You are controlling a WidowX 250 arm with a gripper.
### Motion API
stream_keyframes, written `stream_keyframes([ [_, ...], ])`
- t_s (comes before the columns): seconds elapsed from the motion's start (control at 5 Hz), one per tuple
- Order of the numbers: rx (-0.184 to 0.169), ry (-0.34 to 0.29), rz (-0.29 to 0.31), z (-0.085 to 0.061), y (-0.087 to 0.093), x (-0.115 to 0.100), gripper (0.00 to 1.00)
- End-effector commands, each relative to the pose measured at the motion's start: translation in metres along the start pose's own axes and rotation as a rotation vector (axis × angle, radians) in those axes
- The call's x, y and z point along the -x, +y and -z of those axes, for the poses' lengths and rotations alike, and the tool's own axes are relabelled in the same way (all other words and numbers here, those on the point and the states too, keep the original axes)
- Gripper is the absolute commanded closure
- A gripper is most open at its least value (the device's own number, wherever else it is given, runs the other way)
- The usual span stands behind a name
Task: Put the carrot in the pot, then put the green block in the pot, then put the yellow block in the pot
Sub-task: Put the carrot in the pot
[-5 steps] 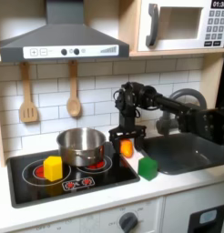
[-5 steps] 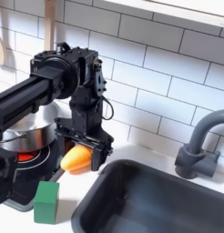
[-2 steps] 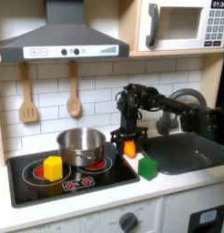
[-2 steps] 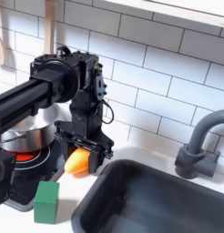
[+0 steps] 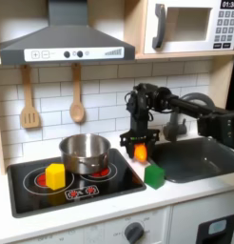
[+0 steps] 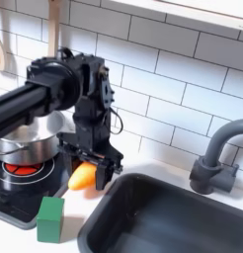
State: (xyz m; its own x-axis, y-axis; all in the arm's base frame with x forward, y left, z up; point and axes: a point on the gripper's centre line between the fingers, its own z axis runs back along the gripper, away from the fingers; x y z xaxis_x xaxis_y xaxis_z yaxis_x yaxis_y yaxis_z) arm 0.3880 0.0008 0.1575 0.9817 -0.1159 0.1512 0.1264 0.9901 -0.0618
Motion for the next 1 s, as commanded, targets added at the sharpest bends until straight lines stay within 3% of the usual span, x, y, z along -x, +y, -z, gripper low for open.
stream_keyframes([
  [0.0,0.004,-0.06,-0.049,-0.031,0.003,0.006,1.0],
  [0.6,0.015,-0.069,-0.235,-0.045,0.032,0.013,1.0],
  [0.8,0.01,-0.097,-0.264,-0.054,0.039,0.009,1.0],
])
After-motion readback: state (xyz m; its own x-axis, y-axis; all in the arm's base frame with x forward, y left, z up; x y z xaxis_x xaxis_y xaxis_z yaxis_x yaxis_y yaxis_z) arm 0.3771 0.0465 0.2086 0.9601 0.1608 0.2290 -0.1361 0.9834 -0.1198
